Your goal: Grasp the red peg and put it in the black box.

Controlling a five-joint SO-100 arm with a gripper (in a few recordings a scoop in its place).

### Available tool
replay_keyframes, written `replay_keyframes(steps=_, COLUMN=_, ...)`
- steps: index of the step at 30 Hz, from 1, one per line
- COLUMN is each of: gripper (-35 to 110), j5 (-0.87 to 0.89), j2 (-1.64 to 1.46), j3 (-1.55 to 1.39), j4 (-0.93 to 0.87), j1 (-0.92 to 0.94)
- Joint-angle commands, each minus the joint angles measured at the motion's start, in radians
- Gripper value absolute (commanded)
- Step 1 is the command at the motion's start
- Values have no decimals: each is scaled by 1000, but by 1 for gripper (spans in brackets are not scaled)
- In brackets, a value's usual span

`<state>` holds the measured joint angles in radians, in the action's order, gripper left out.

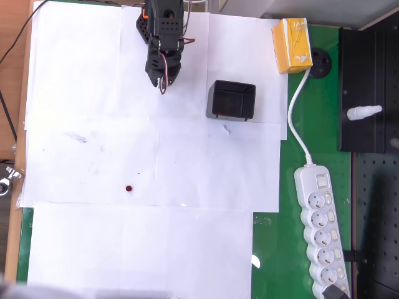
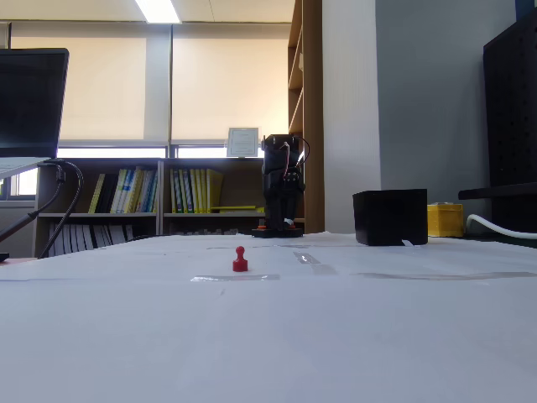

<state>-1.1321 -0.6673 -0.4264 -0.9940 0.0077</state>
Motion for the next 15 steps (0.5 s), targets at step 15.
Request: replay_keyframes(steps=15, gripper=0, j5=-195, j2=891, j3=443, j4=-416, j1=-31)
